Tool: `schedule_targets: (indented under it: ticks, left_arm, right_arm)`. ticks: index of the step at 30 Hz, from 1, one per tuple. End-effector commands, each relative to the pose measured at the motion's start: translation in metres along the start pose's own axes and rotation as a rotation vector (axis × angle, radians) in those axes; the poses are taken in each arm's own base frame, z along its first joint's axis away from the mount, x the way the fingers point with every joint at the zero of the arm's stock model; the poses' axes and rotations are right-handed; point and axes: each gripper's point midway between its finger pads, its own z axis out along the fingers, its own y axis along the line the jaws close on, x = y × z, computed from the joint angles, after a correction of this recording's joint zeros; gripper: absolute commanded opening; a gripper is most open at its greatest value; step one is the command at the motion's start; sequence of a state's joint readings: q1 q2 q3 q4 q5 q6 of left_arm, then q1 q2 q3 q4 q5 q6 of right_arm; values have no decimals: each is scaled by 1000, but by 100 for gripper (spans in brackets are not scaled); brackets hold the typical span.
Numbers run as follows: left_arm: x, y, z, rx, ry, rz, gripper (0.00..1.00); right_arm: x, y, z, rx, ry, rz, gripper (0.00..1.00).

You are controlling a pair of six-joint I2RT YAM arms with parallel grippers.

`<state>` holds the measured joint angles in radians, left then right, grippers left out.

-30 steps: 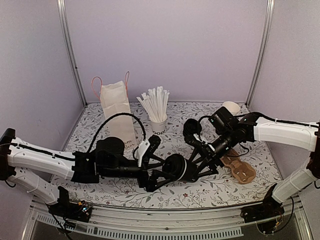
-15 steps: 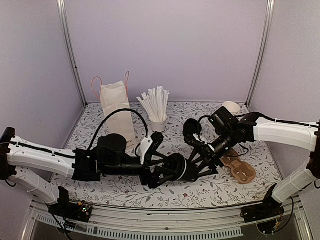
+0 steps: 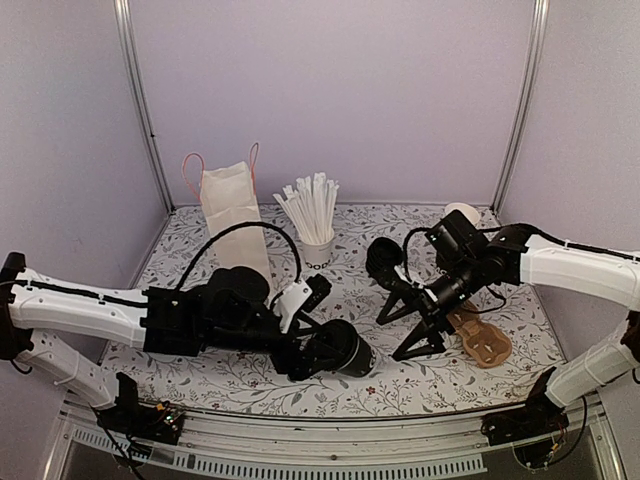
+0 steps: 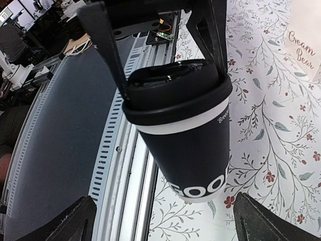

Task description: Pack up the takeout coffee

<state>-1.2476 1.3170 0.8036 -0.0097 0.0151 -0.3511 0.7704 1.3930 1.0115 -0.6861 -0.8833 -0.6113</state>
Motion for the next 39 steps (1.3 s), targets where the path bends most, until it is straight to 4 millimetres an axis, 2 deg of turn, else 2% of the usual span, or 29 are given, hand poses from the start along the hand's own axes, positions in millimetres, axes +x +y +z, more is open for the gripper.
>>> schedule_targets:
  ticks: [1, 8, 15, 21, 22, 24, 33, 39]
  left_arm:
    - [24, 13, 1, -66, 152, 18, 77]
    - [45, 14, 30, -81, 355, 65, 75]
    - [55, 18, 48, -117, 461, 74, 74]
    - [54, 18, 56, -130, 470, 78, 85]
    - [52, 19, 57, -136, 466, 80, 87]
    - [44, 17, 58, -134, 445, 80, 99]
    - [5, 4, 55, -99, 334, 100, 100]
    - [-22, -6, 38, -70, 226, 74, 100]
  right_arm:
    - [-2, 3, -16, 44, -20, -24, 99]
    - [3, -2, -10, -6, -36, 51, 99]
    - [9, -3, -6, -9, -38, 68, 99]
    - [16, -4, -3, -10, -28, 86, 99]
    - [17, -4, -3, -11, -27, 89, 98]
    - [19, -4, -2, -14, -25, 94, 99]
    - [23, -3, -1, -21, -23, 105, 98]
    - [23, -5, -2, -15, -24, 109, 98]
